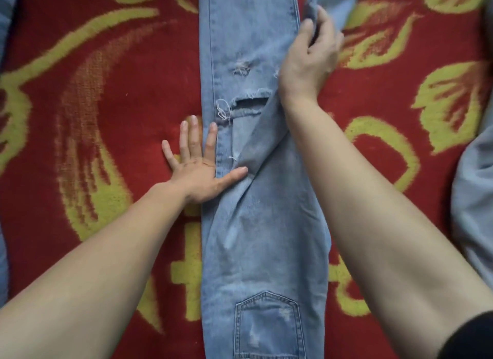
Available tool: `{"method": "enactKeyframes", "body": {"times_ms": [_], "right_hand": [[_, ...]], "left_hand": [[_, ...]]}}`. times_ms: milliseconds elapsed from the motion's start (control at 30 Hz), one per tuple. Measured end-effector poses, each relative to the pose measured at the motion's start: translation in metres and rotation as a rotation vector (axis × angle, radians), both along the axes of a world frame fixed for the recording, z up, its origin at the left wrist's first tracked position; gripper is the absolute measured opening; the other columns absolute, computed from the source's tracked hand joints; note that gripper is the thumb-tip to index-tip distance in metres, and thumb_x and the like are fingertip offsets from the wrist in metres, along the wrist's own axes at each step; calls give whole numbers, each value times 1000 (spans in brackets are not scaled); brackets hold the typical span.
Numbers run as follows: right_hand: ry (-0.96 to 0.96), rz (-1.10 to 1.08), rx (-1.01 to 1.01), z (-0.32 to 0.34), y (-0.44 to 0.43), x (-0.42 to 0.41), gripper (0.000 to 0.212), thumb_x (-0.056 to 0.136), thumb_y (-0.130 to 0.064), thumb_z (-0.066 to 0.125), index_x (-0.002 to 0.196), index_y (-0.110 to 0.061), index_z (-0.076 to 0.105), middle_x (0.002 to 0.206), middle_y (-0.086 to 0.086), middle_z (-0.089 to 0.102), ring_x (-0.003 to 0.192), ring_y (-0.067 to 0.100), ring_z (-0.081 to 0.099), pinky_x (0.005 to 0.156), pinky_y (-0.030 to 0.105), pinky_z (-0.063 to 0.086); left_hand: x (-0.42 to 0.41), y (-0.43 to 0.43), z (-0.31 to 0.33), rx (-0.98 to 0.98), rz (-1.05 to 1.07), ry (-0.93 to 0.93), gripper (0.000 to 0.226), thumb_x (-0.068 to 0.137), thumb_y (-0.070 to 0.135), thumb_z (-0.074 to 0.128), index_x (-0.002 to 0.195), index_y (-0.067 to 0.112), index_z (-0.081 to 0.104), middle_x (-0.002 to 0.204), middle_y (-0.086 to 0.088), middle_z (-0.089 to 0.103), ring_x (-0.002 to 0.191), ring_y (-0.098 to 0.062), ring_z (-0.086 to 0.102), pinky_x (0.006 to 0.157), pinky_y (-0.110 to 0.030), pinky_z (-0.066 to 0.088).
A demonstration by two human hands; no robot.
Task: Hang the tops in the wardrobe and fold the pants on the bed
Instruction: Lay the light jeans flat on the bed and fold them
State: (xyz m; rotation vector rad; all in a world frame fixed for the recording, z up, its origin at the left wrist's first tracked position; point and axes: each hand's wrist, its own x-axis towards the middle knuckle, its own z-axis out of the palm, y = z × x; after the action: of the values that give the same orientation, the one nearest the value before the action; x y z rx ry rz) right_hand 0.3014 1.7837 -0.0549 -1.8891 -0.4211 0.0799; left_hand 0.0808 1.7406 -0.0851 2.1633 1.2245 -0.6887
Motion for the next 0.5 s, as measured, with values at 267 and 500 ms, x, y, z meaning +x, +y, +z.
{"method": "enactKeyframes", "body": {"times_ms": [267,500], "right_hand": [[36,562,-529,-34,11,-17,31,93,-32,62,120,-17,65,108,2,68,103,18,63,93,28,46],[-100,706,-710,-13,13,-10,30,93,-34,60,114,-15,68,113,11,69,111,27,61,91,31,44]], "left_hand": [[-2,-2,-4,32,22,-45,109,65,95,4,146,32,-31,149,-4,-47,136,-22,-45,107,-66,-21],[-3,-4,-9,81,40,-73,107,67,94,4,148,33,-28,152,-4,-43,138,-21,-42,108,-65,-20]]}}
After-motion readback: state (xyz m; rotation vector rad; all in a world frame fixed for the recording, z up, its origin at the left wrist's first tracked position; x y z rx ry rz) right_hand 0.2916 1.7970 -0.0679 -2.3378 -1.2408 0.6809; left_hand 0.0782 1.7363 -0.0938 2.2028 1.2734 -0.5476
